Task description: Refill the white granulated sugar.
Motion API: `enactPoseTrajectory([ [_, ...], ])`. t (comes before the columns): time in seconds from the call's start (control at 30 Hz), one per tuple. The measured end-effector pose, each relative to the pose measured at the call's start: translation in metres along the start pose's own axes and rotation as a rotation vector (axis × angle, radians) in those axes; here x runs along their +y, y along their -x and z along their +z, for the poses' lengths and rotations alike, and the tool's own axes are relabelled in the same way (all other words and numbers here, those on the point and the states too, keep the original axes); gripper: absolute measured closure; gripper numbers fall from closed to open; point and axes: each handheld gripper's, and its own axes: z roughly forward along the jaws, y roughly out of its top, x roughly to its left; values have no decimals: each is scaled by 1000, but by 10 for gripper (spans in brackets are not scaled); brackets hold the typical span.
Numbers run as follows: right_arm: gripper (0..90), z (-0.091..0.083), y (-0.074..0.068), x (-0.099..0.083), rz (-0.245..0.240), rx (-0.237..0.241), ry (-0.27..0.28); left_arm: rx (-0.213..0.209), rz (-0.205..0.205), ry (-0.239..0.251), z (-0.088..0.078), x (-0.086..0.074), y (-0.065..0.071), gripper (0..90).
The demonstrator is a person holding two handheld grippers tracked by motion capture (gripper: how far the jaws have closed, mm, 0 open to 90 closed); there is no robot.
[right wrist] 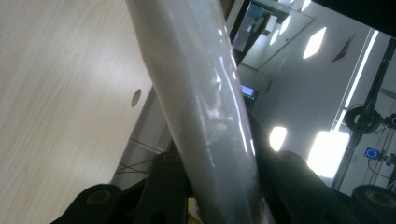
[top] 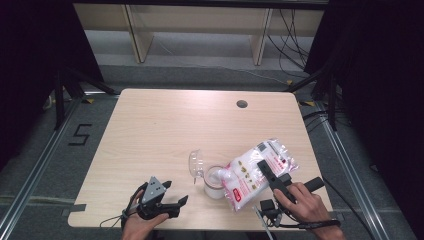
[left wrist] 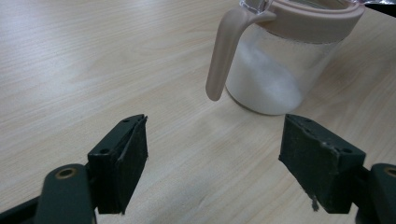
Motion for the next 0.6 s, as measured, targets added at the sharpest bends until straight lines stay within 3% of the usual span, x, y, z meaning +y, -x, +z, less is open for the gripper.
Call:
enactPoseTrajectory([
  [0.2,757,0,0,0,-1,-1,0,1,14,-2,0,0,-1,227],
  [0.27,757,1,1,0,-20,3,13,1,13,-2,0,0,-1,228],
  [0.3,758,1,1,0,-19,2,12,0,-1,0,0,0,0,227],
  [0.4,758,1,1,0,-18,1,12,2,13,-2,0,0,-1,228],
  [0.6,759,1,1,0,-16,6,11,-1,0,-2,0,0,0,228],
])
